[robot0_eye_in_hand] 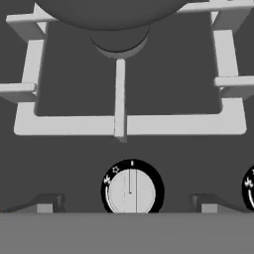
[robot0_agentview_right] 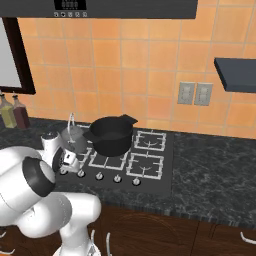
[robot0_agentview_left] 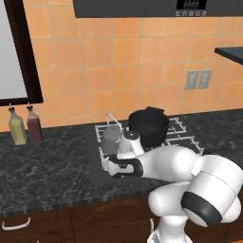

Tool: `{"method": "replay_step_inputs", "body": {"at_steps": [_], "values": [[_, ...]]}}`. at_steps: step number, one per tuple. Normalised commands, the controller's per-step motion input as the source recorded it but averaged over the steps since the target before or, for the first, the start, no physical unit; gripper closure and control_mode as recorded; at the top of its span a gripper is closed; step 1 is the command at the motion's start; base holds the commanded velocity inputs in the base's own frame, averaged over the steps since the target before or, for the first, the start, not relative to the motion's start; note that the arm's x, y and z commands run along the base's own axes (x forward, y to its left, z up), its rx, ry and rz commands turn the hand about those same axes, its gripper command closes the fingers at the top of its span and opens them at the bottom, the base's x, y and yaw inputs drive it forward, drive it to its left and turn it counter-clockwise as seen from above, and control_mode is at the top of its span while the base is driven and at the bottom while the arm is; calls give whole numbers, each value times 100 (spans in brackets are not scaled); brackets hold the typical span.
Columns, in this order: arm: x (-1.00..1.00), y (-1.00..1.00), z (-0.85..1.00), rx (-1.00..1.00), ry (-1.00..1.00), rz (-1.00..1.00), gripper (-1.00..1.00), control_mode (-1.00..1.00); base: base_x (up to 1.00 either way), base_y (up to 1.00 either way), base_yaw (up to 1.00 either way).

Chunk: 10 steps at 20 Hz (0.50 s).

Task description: Pick the kettle from the counter and place it on a stove burner. Then turn the burner on.

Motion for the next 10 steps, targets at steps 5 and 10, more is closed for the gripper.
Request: {"method": "replay_step_inputs", "body": {"at_steps": [5, 10], "values": [[22, 6, -24, -4, 0, 0, -100, -100, 0, 0, 0], [17, -2, 0, 0, 0, 0, -100, -100, 0, 0, 0]]}}
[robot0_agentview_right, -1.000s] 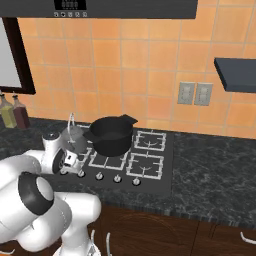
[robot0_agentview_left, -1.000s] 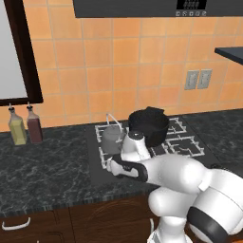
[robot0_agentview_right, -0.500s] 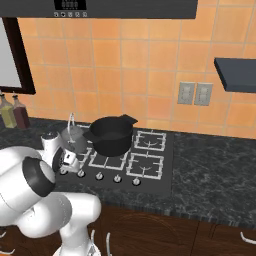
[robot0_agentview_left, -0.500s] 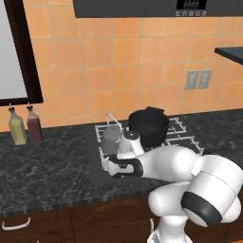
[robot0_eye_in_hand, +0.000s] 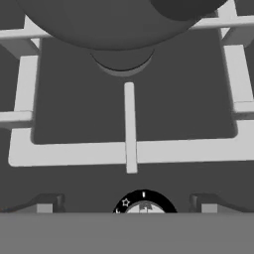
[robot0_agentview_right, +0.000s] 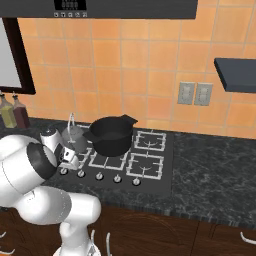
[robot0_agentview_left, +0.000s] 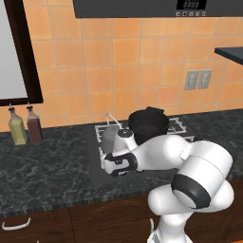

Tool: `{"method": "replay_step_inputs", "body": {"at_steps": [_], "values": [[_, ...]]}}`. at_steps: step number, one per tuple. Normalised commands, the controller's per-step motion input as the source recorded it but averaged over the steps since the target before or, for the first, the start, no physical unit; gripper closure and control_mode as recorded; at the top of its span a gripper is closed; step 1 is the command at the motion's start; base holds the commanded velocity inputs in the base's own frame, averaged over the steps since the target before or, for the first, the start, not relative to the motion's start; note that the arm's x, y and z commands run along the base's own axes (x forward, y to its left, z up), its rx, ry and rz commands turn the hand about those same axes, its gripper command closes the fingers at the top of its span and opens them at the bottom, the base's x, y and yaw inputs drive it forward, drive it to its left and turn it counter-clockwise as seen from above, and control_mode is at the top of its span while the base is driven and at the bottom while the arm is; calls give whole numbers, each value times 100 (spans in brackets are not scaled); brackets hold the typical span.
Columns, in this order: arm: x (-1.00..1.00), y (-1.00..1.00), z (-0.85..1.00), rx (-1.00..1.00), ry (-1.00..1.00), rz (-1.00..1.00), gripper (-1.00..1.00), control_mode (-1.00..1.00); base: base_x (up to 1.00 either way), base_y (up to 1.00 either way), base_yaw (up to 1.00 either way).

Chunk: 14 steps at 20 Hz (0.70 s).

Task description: Pick the kettle from the counter and place it on a stove burner. Then turn the burner on.

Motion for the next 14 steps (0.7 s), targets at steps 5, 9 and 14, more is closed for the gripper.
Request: {"method": "replay_step_inputs", "body": {"at_steps": [5, 9, 14], "values": [[0, -2, 0, 0, 0, 0, -100, -100, 0, 0, 0], [-3, 0, -9, 0, 0, 0, -100, -100, 0, 0, 0], [-6, -5, -18, 0, 0, 0, -100, -100, 0, 0, 0]]}}
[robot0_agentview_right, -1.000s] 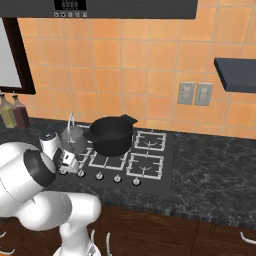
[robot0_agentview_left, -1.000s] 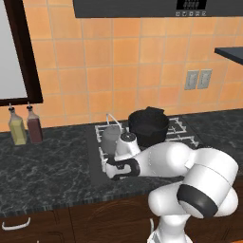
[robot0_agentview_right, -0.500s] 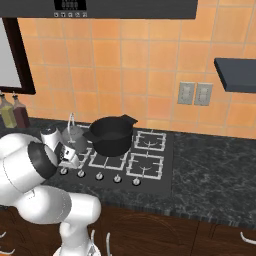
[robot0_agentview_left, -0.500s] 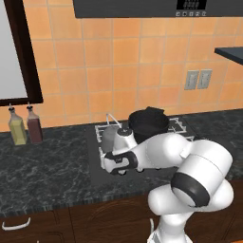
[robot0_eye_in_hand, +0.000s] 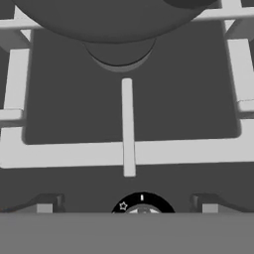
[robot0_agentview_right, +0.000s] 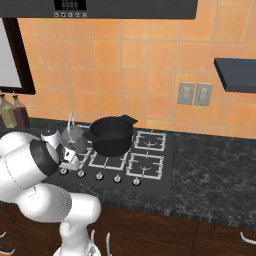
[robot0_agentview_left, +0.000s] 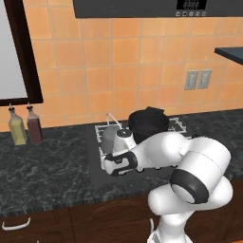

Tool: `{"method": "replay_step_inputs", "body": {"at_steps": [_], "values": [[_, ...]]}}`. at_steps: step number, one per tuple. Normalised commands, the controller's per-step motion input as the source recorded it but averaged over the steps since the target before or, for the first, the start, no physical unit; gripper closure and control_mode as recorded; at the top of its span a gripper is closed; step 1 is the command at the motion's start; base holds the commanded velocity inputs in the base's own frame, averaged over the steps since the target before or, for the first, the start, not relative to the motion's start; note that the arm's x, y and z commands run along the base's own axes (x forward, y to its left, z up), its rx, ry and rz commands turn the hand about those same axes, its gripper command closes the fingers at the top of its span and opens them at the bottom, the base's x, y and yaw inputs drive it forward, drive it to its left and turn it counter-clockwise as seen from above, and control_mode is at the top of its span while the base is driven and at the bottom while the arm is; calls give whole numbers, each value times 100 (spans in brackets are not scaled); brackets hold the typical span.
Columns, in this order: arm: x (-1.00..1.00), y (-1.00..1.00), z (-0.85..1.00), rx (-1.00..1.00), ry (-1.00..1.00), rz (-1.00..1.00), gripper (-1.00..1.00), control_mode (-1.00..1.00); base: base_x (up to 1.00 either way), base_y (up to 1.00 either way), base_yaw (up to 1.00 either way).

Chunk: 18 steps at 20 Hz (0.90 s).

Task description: Pick the kettle from the counter and place it on a stove burner. Then turn the burner on.

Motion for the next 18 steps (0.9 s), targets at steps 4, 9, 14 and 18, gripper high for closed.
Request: {"method": "replay_step_inputs", "body": {"at_steps": [4, 9, 14, 18], "values": [[0, -2, -4, 0, 0, 0, -100, -100, 0, 0, 0], [0, 0, 0, 0, 0, 0, 100, -100, 0, 0, 0], [-6, 0, 0, 0, -1, 1, 100, -100, 0, 0, 0], [-32, 0, 0, -1, -7, 19, 100, -100, 0, 0, 0]]}}
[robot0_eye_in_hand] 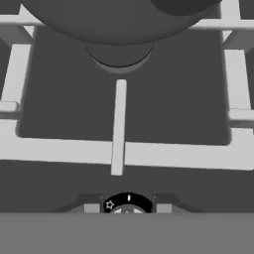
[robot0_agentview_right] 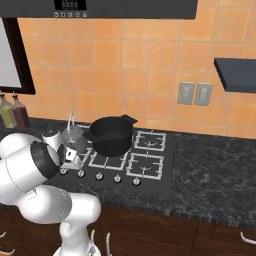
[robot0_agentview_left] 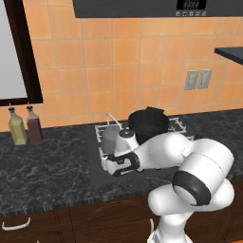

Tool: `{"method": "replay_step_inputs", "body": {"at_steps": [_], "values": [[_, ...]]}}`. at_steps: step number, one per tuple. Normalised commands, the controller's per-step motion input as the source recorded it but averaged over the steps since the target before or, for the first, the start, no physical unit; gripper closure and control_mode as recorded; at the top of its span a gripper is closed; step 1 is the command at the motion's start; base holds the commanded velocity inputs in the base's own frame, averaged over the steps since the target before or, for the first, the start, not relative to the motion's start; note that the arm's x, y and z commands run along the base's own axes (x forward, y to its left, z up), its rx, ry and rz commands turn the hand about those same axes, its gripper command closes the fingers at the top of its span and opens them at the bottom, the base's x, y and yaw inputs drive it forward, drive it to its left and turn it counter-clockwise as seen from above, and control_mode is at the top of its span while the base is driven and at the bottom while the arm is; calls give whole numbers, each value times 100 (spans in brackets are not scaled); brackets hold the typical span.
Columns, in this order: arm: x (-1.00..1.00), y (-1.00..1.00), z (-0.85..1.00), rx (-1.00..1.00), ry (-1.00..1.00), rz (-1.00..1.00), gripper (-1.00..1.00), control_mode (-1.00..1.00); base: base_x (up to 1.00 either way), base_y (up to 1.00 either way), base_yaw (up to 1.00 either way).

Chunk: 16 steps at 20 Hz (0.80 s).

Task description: Pick the kettle from the counter and place it on a stove burner. Then turn the burner on.

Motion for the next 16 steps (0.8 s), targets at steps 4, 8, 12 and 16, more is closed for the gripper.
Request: {"method": "replay_step_inputs", "body": {"at_steps": [4, 8, 12, 16], "values": [[-46, 0, 0, -7, -12, 33, 100, -100, 0, 0, 0], [-39, 0, 0, -13, -9, 40, 100, -100, 0, 0, 0], [-20, 6, 0, -17, -3, 44, 100, -100, 0, 0, 0], [-5, 19, -5, -19, 0, 47, 100, -100, 0, 0, 0]]}}
